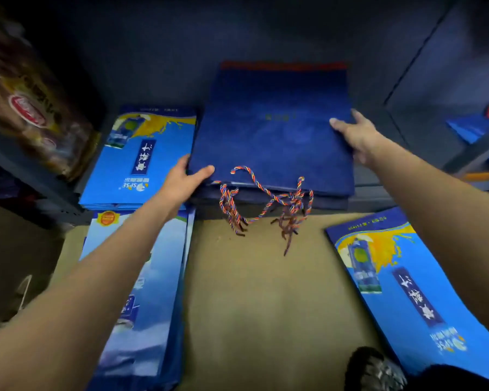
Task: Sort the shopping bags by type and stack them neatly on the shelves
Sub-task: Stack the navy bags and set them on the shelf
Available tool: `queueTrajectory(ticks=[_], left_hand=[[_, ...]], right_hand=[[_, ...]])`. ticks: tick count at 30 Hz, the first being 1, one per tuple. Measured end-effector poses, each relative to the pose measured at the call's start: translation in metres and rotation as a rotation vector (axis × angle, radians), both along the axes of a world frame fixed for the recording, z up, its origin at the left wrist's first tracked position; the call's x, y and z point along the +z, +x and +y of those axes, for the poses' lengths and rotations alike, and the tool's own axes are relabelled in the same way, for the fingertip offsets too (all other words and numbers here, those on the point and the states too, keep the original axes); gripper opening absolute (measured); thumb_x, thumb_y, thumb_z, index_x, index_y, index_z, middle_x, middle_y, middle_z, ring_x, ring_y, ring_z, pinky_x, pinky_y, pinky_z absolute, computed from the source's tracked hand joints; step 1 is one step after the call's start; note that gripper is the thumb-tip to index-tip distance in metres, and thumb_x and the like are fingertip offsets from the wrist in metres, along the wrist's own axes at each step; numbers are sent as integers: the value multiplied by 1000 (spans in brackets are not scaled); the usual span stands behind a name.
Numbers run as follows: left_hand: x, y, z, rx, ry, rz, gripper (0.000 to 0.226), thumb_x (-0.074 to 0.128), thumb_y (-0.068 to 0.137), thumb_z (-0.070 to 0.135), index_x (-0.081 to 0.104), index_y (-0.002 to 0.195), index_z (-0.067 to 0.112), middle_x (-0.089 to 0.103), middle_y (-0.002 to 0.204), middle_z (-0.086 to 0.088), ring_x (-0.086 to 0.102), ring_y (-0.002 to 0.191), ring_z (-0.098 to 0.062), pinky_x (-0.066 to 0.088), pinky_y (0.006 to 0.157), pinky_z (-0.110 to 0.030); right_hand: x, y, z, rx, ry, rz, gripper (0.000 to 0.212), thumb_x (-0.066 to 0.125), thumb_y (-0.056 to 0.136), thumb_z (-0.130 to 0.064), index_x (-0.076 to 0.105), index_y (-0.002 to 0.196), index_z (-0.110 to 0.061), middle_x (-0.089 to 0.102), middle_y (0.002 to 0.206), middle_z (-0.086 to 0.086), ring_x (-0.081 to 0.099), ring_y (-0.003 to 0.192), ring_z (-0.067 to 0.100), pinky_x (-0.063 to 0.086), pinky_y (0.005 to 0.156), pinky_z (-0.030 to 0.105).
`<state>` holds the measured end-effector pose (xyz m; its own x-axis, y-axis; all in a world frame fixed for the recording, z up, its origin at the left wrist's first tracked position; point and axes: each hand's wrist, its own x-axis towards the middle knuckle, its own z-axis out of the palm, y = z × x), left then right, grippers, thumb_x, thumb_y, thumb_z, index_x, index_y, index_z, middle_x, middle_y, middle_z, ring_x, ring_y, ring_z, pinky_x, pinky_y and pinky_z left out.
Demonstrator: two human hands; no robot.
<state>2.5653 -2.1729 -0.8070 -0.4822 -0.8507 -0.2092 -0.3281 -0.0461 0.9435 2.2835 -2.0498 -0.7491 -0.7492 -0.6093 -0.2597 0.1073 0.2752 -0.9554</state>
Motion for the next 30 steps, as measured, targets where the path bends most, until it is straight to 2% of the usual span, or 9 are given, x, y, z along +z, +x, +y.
queueTrajectory(ticks=[2, 4, 8, 13, 16, 19, 22, 25, 30], left_hand=[[-18, -6, -13, -75, -4, -191, 51, 65, 86, 14, 43, 132, 5, 55, 122, -5, 53, 109, -17, 43, 96, -29], [-41, -9, -15, -164, -18, -403, 63, 72, 80, 15, 39, 132, 1, 52, 127, -12, 52, 117, -25, 41, 101, -36], [-54, -14, -8, -165, -118, -632, 74, 76, 76, 20, 31, 131, -2, 47, 131, -21, 46, 122, -35, 39, 100, -37], [-39, -11, -17, -211, -379, -901, 59, 69, 80, 10, 36, 128, 0, 55, 119, -27, 50, 111, -44, 41, 89, -42], [-27, -14, -24, -209, -454, -918, 56, 70, 80, 13, 42, 126, 1, 57, 116, -26, 51, 110, -43, 41, 86, -43], [-26, -18, -10, -122, -513, -892, 63, 65, 83, 11, 33, 137, 4, 47, 130, -25, 44, 117, -43, 37, 93, -46], [-37, -22, 34, -85, -756, -703, 69, 60, 79, 6, 32, 141, 7, 34, 141, -21, 37, 123, -41, 33, 100, -47], [-55, -46, 87, -242, -921, -505, 60, 55, 69, 5, 50, 128, 1, 49, 129, -22, 50, 112, -42, 43, 92, -47], [-73, -118, 163, -545, -742, -614, 65, 52, 82, 16, 29, 143, 16, 29, 146, -7, 30, 131, -27, 25, 105, -37]], right_hand=[[-25, 0, -9, 144, 248, 39, 38, 55, 94, -25, 47, 128, -12, 59, 124, 8, 57, 92, 18, 52, 84, 39], [-55, 12, -1, 297, 462, 46, 37, 61, 90, -29, 49, 122, -16, 58, 121, 3, 57, 93, 17, 48, 77, 31], [-91, 13, 13, 529, 632, 239, 113, 78, 67, -47, 5, 150, -24, 27, 150, 7, 32, 136, 24, 28, 112, 37], [-95, 19, 24, 702, 818, 664, 121, 83, 68, -24, -6, 150, -28, 24, 138, 22, 42, 124, 41, 35, 105, 36], [-98, 14, 15, 610, 746, 739, 111, 82, 68, -18, 8, 150, -26, 33, 134, 26, 43, 121, 44, 37, 103, 40], [-97, 8, 10, 551, 710, 768, 102, 79, 73, -19, 14, 150, -21, 40, 134, 27, 42, 123, 42, 36, 102, 41], [-94, 0, 30, 622, 706, 719, 104, 78, 74, -18, 8, 150, -22, 37, 136, 25, 41, 125, 38, 33, 101, 35], [-91, -25, 74, 587, 695, 663, 100, 78, 74, -18, 13, 150, -21, 40, 138, 23, 47, 122, 36, 36, 101, 35], [-104, -69, 165, 634, 907, 580, 101, 79, 73, -27, 13, 150, -17, 36, 143, 25, 38, 130, 36, 33, 102, 35]])
